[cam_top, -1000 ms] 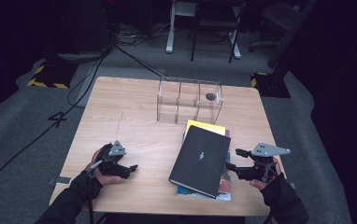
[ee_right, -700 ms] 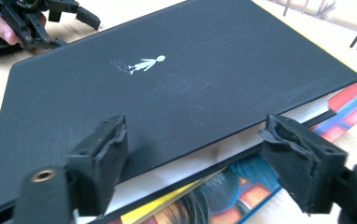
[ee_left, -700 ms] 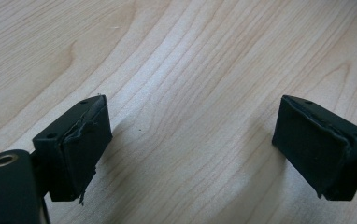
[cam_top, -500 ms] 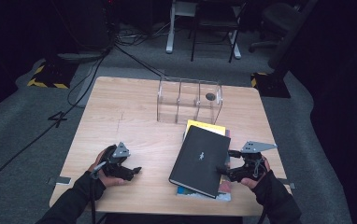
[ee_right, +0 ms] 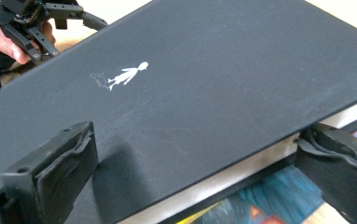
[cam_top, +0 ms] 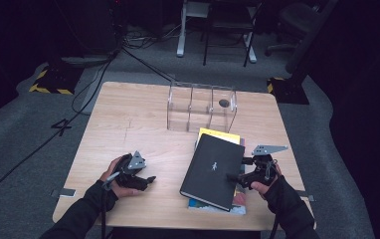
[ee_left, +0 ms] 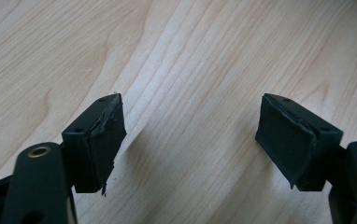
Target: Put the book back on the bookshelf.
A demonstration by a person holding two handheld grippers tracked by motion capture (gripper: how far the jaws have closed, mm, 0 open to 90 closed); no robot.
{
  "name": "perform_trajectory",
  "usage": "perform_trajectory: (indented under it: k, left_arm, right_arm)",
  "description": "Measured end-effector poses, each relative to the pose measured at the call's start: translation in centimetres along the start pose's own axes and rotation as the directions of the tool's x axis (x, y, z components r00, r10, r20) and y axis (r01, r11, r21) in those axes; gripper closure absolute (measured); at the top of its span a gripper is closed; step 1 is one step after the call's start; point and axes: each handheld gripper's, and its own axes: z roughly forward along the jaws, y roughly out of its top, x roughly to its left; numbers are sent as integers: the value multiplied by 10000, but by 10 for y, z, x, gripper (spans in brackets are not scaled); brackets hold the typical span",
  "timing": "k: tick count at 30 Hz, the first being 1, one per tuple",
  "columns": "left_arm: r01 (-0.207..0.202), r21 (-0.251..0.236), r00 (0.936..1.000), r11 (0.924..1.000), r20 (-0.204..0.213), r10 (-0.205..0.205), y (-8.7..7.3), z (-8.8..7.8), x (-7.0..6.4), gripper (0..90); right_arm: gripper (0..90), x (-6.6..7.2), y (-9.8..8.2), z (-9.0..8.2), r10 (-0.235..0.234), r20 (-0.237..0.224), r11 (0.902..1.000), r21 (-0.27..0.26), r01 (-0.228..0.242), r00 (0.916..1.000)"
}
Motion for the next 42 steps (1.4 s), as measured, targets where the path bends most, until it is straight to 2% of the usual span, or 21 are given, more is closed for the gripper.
perform_trajectory:
  k: [2,6,10,13,16,19,21,23,24,25,30,32,33,38,42]
  left_arm:
    - [77,-12,9996,10000,281,-77,2,1,1,234]
    - [-91,19,9989,10000,468,90,9,8,-1,232]
    - [-214,-188,9965,9996,809,229,25,18,-3,231]
    - [-650,-184,9954,9977,690,661,39,23,-3,237]
    - [-541,-392,9954,9978,776,570,52,31,2,246]
    - [-549,-419,9948,9976,832,582,61,40,5,253]
    - [-565,-454,9942,9974,889,604,66,47,6,262]
    - [-754,-440,9944,9962,705,784,70,53,5,300]
    - [-751,-399,9941,9964,750,779,72,57,6,307]
    - [-710,-420,9934,9966,869,745,74,60,6,308]
    - [-358,-609,9953,9975,875,411,81,75,11,330]
    - [-130,-833,9950,9964,973,211,82,79,13,331]
    - [76,-915,9944,9958,1061,21,84,80,14,331]
    - [135,-1191,9936,9928,1126,0,93,85,16,360]
    - [507,-1460,9908,9880,1315,-314,99,88,19,410]
  right_arm:
    - [0,-1,1,1,24,-58,10000,14,-24,10000]
    - [0,-4,4,4,-218,-201,9998,-30,217,9996]
    - [1,-7,7,7,-361,-361,9993,-63,359,9987]
    - [2,-10,10,9,-504,-510,9987,-41,502,9974]
    - [2,-11,12,11,-611,-600,9981,30,614,9963]
    - [3,-10,16,11,-938,-298,9956,-38,938,9951]
    - [3,-10,18,13,-980,-323,9952,3,981,9947]
    - [3,-13,19,15,-916,-395,9958,-58,915,9950]
    - [3,-14,20,16,-854,-410,9963,-76,851,9955]
    - [3,-15,21,17,-853,-429,9963,-87,850,9954]
    - [1,-22,25,23,-760,-782,9971,-48,759,9940]
    - [0,-24,25,24,-647,-935,9979,3,651,9935]
    - [0,-24,25,24,-635,-945,9980,-16,636,9935]
    - [0,-24,24,25,-688,-974,9976,-99,681,9929]
    - [1,-23,24,25,-780,-933,9968,-221,762,9926]
